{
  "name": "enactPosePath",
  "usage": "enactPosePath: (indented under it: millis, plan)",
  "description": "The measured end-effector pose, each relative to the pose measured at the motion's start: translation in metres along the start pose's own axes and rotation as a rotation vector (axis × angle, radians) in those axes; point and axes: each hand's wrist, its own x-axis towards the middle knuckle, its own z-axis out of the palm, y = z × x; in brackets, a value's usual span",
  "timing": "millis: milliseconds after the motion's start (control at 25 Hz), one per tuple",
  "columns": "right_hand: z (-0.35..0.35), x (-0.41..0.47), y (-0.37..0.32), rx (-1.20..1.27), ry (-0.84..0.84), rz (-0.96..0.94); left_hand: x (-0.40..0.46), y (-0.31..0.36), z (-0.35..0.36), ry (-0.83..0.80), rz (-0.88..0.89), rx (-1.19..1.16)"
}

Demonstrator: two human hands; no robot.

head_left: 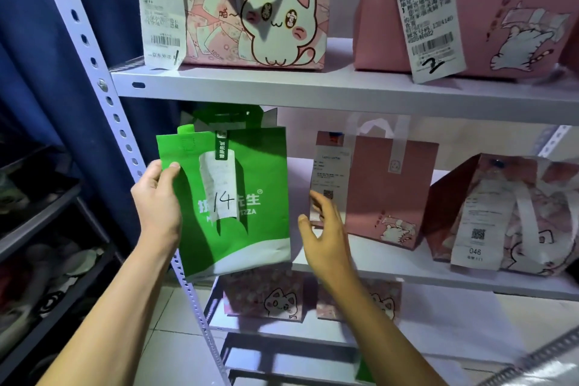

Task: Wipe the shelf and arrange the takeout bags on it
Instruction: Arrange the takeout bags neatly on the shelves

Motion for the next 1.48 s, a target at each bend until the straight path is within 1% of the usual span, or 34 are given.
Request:
enactPosePath:
  millis: [80,160,280,360,440,480,560,680,760,800,960,1040,1240,1480]
  plan:
    - [0.016,0.0,-0.002,-0.012,-0.029,0.044,0.006,-0.007,-0.005,-0.018,-0.017,-0.008]
    - [0.028,0.001,-0.001,-0.012,-0.03,0.071,0.013,-0.013,-0.009,-0.057,-0.04,0.054]
    - [0.04,0.0,0.001,0.017,0.015,0.086,0.014,-0.02,-0.014,-0.152,-0.107,0.264]
    - [0.048,-0.003,0.004,0.01,0.032,0.082,0.01,-0.03,-0.02,-0.245,-0.148,0.427]
    - [0.055,-0.008,0.008,-0.033,0.041,0.044,0.002,-0.042,-0.028,-0.325,-0.17,0.511]
    - [0.059,-0.01,0.009,-0.054,0.049,0.033,-0.002,-0.048,-0.03,-0.339,-0.176,0.54]
    - [0.066,-0.01,0.01,-0.099,0.081,0.04,-0.006,-0.058,-0.031,-0.316,-0.173,0.618]
    - [0.072,-0.003,0.009,-0.162,0.123,0.063,-0.003,-0.068,-0.024,-0.219,-0.182,0.712]
    - [0.075,0.005,0.009,-0.184,0.17,0.073,0.004,-0.072,-0.014,-0.182,-0.21,0.687]
    - [0.075,0.011,0.01,-0.197,0.186,0.09,0.009,-0.075,-0.007,-0.191,-0.231,0.674]
    - [0.08,0.037,0.014,-0.209,0.175,0.152,0.03,-0.083,0.013,-0.295,-0.365,0.645]
    - [0.083,0.046,0.015,-0.196,0.17,0.154,0.036,-0.087,0.015,-0.301,-0.401,0.636]
    - [0.092,0.044,0.013,-0.176,0.15,0.154,0.018,-0.093,0.006,-0.19,-0.315,0.613]
    - [0.092,0.05,0.016,-0.143,0.097,0.222,0.02,-0.096,0.002,-0.205,-0.335,0.606]
